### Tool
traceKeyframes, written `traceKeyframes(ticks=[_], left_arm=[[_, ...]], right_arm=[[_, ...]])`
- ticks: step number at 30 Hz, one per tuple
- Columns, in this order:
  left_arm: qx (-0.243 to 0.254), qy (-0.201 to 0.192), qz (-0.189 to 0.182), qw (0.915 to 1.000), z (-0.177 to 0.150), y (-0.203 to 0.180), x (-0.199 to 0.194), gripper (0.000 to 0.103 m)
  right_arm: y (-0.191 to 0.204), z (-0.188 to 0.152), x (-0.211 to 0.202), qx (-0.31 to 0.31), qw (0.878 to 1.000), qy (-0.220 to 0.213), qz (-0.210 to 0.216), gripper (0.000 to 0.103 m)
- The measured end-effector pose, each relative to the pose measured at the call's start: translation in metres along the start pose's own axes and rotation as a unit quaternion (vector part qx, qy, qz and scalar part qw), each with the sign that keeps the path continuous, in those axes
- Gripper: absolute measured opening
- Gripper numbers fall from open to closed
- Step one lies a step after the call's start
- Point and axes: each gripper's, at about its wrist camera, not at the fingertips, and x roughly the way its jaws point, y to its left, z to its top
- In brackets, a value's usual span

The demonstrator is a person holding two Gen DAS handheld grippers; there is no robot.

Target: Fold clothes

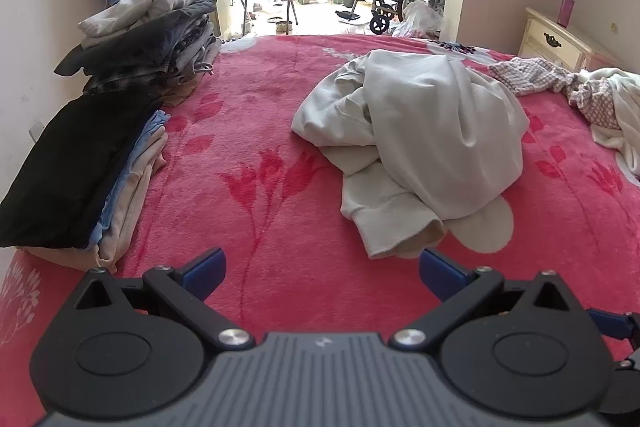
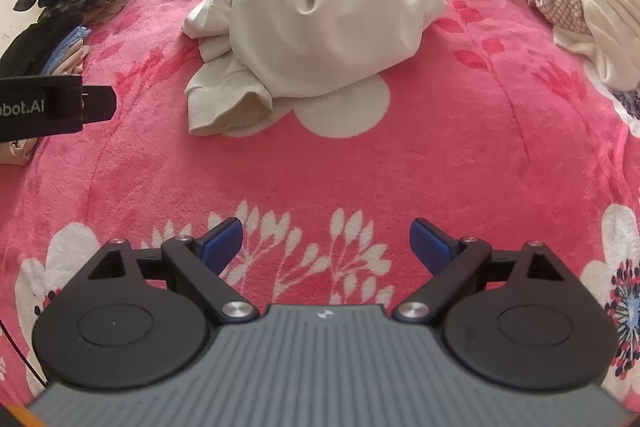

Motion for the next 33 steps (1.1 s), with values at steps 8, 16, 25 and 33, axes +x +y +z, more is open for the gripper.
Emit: traceKeyframes(ticks=[8, 16, 25, 33], left_arm=[[0.002, 0.005, 0.005, 1.0000, -0.011, -0.002, -0.004, 0.103], [0.022, 0.025, 0.008, 0.9994, -0.020, -0.008, 0.007, 0.103], [-0.025, 0.053, -0.037, 0.9976, -0.028, -0.004, 0.020, 0.103], [-0.022, 0.012, -0.015, 0.9996, -0.029, -0.002, 0.015, 0.103]], right_arm=[[0.001, 0.002, -0.003, 0.001, 1.000, -0.005, -0.004, 0.091], [-0.004, 0.002, -0.002, 0.008, 1.000, -0.013, -0.007, 0.091], [-0.008, 0.004, 0.000, 0.013, 1.000, -0.014, -0.012, 0.091], [-0.007, 0.003, 0.002, 0.011, 1.000, -0.012, -0.014, 0.091]])
